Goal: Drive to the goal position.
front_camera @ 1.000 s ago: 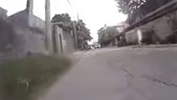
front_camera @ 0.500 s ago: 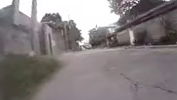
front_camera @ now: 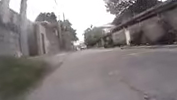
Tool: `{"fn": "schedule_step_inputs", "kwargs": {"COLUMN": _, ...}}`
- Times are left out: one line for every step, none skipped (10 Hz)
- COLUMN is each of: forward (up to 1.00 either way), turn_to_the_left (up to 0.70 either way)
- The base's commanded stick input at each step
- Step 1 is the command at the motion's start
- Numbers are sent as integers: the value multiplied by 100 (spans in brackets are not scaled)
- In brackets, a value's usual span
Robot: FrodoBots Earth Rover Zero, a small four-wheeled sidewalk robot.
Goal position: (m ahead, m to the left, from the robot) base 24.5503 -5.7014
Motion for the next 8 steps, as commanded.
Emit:
{"fn": "schedule_step_inputs", "kwargs": {"forward": 100, "turn_to_the_left": 0}}
{"fn": "schedule_step_inputs", "kwargs": {"forward": 100, "turn_to_the_left": 0}}
{"fn": "schedule_step_inputs", "kwargs": {"forward": 100, "turn_to_the_left": 0}}
{"fn": "schedule_step_inputs", "kwargs": {"forward": 100, "turn_to_the_left": 0}}
{"fn": "schedule_step_inputs", "kwargs": {"forward": 100, "turn_to_the_left": 0}}
{"fn": "schedule_step_inputs", "kwargs": {"forward": 100, "turn_to_the_left": 0}}
{"fn": "schedule_step_inputs", "kwargs": {"forward": 100, "turn_to_the_left": 0}}
{"fn": "schedule_step_inputs", "kwargs": {"forward": 100, "turn_to_the_left": 0}}
